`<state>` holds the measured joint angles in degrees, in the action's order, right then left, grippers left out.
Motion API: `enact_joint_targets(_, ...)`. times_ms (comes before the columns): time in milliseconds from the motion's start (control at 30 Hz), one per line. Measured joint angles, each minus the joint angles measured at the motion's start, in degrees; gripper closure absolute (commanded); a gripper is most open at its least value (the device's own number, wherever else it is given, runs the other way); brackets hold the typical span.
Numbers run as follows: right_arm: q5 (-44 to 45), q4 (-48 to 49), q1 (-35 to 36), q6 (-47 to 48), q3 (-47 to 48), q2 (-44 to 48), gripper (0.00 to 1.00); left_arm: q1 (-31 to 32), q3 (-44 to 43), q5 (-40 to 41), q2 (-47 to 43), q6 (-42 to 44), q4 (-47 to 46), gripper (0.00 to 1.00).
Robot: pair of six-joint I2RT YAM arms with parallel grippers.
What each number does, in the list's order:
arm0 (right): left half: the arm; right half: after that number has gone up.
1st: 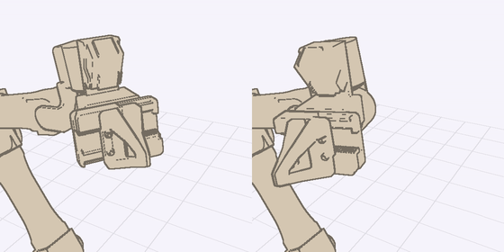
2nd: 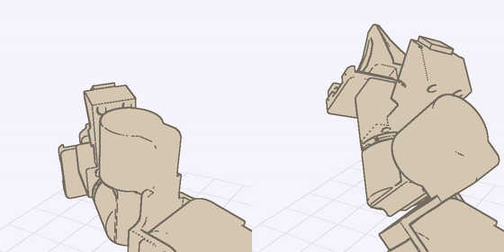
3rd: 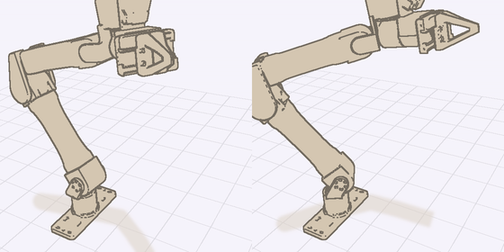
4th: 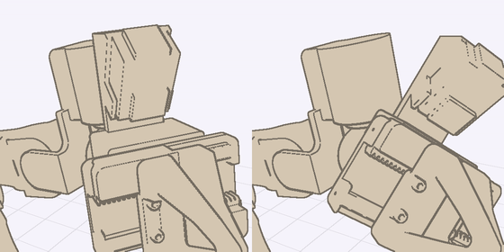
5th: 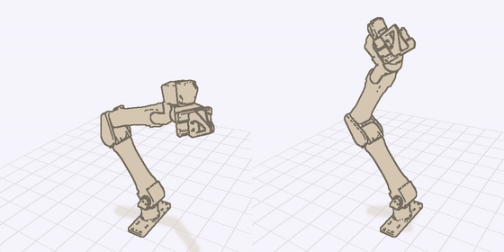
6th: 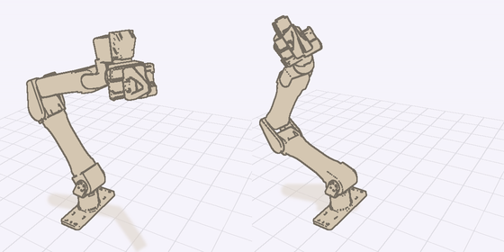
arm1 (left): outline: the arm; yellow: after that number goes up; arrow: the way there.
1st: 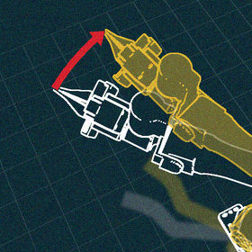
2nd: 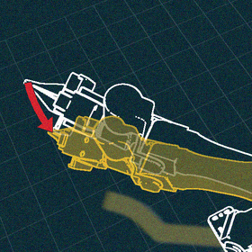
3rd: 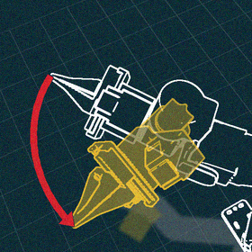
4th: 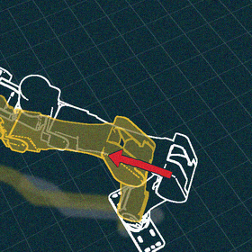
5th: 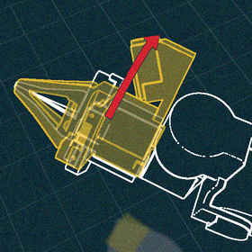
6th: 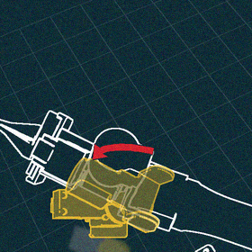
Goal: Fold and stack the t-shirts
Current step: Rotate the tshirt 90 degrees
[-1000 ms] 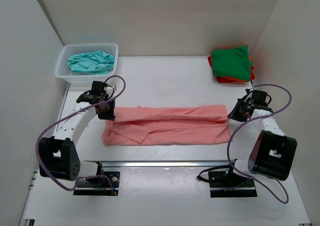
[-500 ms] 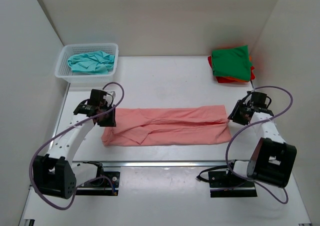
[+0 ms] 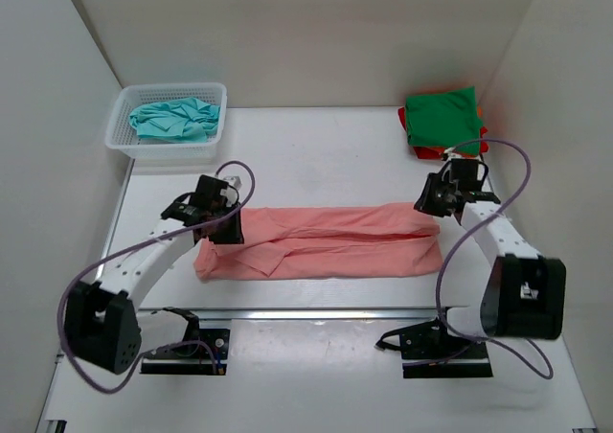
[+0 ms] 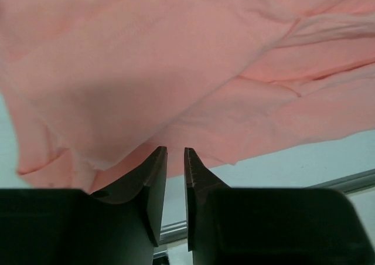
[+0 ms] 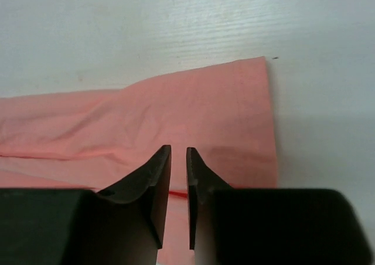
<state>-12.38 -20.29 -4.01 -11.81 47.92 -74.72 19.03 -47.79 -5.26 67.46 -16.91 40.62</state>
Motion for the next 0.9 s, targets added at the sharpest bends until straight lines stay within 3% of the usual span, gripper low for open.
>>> enact_joint_targets(200, -2.2, 0.2, 1.4, -2.2, 0.5, -12.3, 0.97, 0.4, 3.0, 0.8, 13.2, -4.9, -4.9, 0.78)
enact_joint_targets(333, -1.8, -0.7, 3.4, -6.5, -2.0, -11.6, 0.99, 1.3, -5.3, 1.3, 26.6, -5.8, -4.0, 0.83)
enact_joint_targets(500, 0.0, -1.9, 12.2, -12.7, -10.1, -5.4, 1.0, 3.0, -28.7, 1.4, 44.7, -5.4, -1.3, 0.82)
enact_joint_targets(567, 0.7, -1.9, 16.0, -16.0, -13.8, -0.7, 0.96, 3.1, -39.9, 1.3, 52.5, -5.0, -0.6, 0.81)
enact_joint_targets(700, 1.0, 2.7, 24.4, -25.3, -21.6, 6.8, 1.0, 3.3, -73.1, 1.3, 72.2, -3.1, 9.4, 0.78)
enact_joint_targets(800, 0.9, 10.4, 33.3, -32.1, -24.9, 7.5, 1.0, 3.1, -101.9, -0.4, 88.4, -3.1, 16.1, 0.79)
enact_joint_targets(833, 0.4, 12.8, 35.6, -33.4, -25.0, 6.3, 1.0, 3.1, -105.2, -1.8, 90.4, -3.3, 15.8, 0.78)
enact_joint_targets(900, -0.7, 16.7, 40.5, -34.3, -23.0, 1.8, 0.99, 2.6, -100.3, -3.3, 88.3, -3.6, 12.7, 0.78)
